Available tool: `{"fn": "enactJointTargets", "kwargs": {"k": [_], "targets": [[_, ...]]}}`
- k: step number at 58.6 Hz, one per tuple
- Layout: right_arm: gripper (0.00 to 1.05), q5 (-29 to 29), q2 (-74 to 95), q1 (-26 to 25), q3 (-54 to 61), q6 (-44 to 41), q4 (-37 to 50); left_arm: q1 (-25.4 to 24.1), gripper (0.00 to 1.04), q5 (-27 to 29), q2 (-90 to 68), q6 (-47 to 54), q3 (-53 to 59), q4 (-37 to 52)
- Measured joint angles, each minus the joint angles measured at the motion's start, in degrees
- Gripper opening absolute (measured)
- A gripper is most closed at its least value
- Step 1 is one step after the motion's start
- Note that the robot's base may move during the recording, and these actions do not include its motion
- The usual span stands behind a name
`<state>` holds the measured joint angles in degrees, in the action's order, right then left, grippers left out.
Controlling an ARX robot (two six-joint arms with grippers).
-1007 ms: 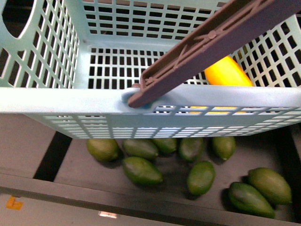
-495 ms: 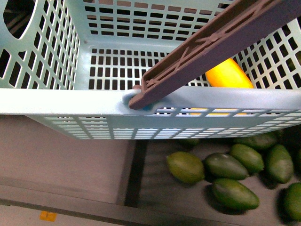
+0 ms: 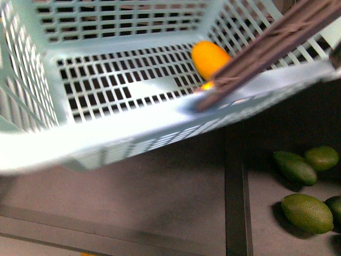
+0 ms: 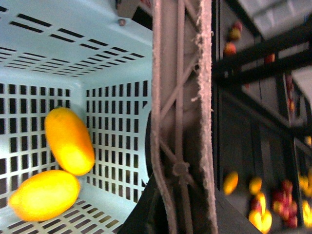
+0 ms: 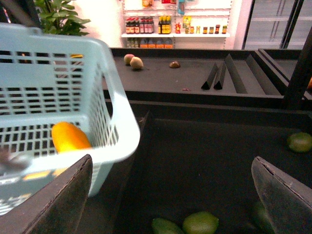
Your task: Pick lemon and mango into basket
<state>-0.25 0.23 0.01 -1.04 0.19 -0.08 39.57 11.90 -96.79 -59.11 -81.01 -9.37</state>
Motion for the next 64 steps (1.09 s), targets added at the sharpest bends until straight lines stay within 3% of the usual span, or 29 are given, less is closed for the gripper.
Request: {"fn": "enactJointTargets", "kwargs": {"k": [1, 3, 7, 25, 39, 53, 64], "targets": [[0.96, -0.1, 0.0, 0.0, 0.0, 0.0, 0.0, 0.3, 0.05, 6.6, -0.2, -3.6, 0.7, 1.8], [0.96, 0.1, 0.0, 0.0, 0.0, 0.0, 0.0, -0.2, 0.05, 13.9, -0.7, -9.9, 1.1, 3.3], [0.96, 0.2, 0.0, 0.0, 0.0, 0.0, 0.0, -2.3, 0.05, 16.7, -1.3, -15.6, 1.1, 4.7], [0.96, 0.3, 0.0, 0.0, 0.0, 0.0, 0.0, -8.7, 0.05, 13.6, -13.3, -28.0, -0.3, 7.1], [0.96, 0.2, 0.0, 0.0, 0.0, 0.0, 0.0, -11.9, 0.05, 14.0, -27.3, -33.4, -13.8, 4.5], [0.96, 0.2, 0.0, 0.0, 0.0, 0.0, 0.0, -13.2, 0.05, 15.3, -34.6, -36.8, -22.9, 1.7], [0.96, 0.3, 0.0, 0.0, 0.0, 0.0, 0.0, -13.2, 0.05, 14.4, -36.2, -37.3, -20.6, 2.8]]}}
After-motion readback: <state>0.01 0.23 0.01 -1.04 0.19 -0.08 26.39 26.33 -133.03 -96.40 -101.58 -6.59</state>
